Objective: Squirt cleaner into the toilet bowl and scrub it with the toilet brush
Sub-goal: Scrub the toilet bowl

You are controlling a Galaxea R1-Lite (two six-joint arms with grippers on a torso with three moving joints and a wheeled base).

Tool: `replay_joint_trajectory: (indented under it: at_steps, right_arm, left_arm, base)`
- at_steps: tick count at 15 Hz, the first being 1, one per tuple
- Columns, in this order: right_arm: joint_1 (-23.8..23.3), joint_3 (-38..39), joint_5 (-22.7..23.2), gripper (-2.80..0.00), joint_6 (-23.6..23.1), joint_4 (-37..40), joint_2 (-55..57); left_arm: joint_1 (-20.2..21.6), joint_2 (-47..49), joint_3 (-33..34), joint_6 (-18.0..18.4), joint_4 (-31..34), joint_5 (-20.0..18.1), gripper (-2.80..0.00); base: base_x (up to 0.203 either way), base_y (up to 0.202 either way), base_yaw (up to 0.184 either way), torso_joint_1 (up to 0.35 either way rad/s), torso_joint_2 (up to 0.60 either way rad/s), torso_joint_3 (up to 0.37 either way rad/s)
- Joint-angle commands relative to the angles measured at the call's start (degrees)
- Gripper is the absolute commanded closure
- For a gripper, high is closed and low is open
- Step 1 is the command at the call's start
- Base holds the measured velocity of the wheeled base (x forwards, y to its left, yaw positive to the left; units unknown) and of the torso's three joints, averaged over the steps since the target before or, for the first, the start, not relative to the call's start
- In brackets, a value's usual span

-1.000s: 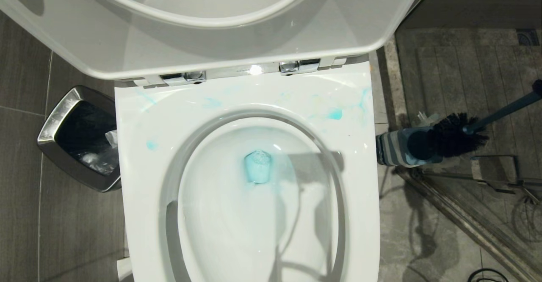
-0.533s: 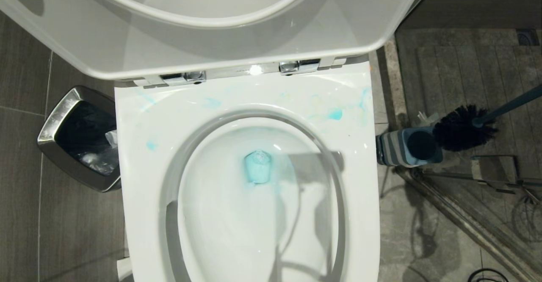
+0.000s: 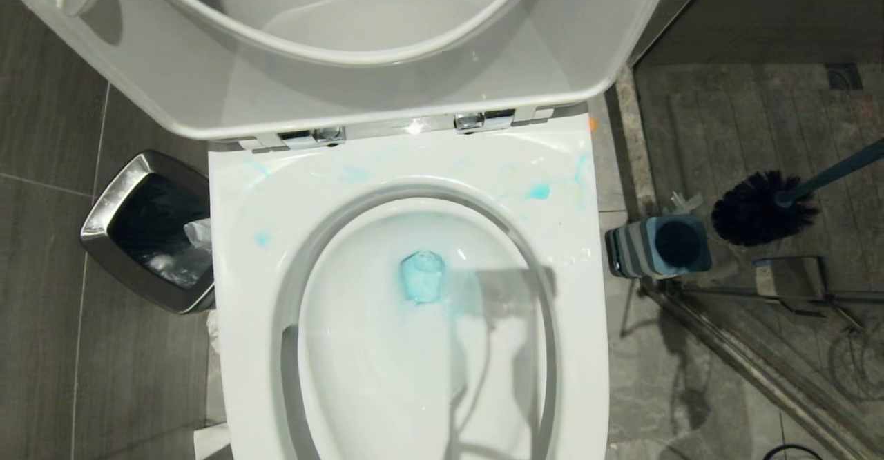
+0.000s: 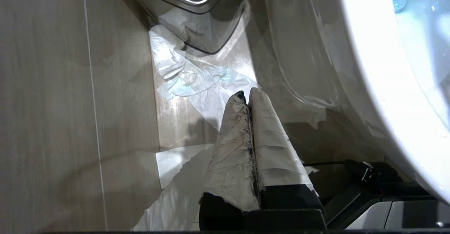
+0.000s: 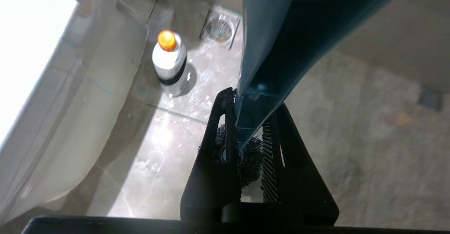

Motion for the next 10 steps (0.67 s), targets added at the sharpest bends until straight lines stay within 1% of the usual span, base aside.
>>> replay_joint_trajectory:
  at_steps: [1,4,10]
  right_arm:
    - [0.02,0.02,0.11,0.00,-0.49,-0.18,0.10]
    - [0.10,0.29,0.11,0.00,-1.25,-0.18,0.10]
    - [0.10,0.46,0.11,0.00,-1.28,-0.18,0.01]
  left_arm:
    - [0.03,0.05,0.00,-0.10,0.00,0.02,0.00]
    - [0.03,0.05,0.00,-0.10,0.00,0.02,0.00]
    - [0.03,0.05,0.00,-0.10,0.00,0.02,0.00]
  base:
    - [0.000,0.000,0.000,0.007,0.00,0.185]
    - [0.000,0.000,0.000,0.001,0.00,0.203]
    - [0.000,0.000,0.000,0.002,0.00,0.204]
